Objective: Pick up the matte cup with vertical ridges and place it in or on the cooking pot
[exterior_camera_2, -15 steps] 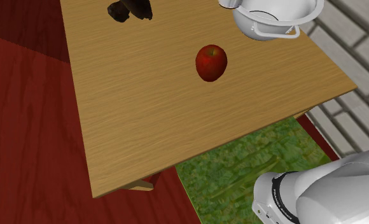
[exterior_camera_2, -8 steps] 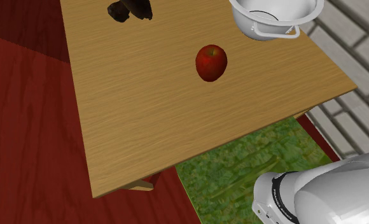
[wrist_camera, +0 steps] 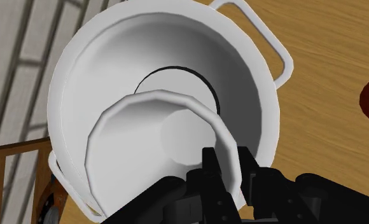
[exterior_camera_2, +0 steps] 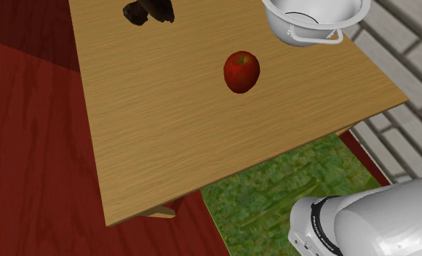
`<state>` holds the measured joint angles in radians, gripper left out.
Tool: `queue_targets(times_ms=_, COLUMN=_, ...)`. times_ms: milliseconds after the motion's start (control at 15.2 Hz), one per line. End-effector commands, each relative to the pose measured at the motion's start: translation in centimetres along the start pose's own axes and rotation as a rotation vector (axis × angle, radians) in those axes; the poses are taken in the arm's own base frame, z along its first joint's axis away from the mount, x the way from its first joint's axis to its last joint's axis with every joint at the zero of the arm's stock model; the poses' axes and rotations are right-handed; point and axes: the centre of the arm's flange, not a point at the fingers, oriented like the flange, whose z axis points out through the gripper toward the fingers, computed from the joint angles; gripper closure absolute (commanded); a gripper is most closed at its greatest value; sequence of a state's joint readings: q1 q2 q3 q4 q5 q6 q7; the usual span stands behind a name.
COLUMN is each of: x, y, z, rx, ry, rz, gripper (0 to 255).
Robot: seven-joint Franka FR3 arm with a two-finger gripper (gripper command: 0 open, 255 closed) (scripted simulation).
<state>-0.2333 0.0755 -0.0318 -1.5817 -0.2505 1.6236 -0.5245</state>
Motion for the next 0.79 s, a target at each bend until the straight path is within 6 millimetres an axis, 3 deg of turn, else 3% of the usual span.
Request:
queue_targets(times_ms=0, x=-0.5, y=2.6, z=0.3, rx=-0.001, ry=0.000, rz=-0.001, gripper=255)
queue_targets(times_ms=198, x=-0.6, y=6.5, z=0.8, rx=-0.001, ry=0.000, rz=-0.001, gripper=255)
queue_targets(times_ms=726, x=0.1, y=5.7, z=4.9, rx=-0.001, ry=0.000, rz=-0.001, gripper=255)
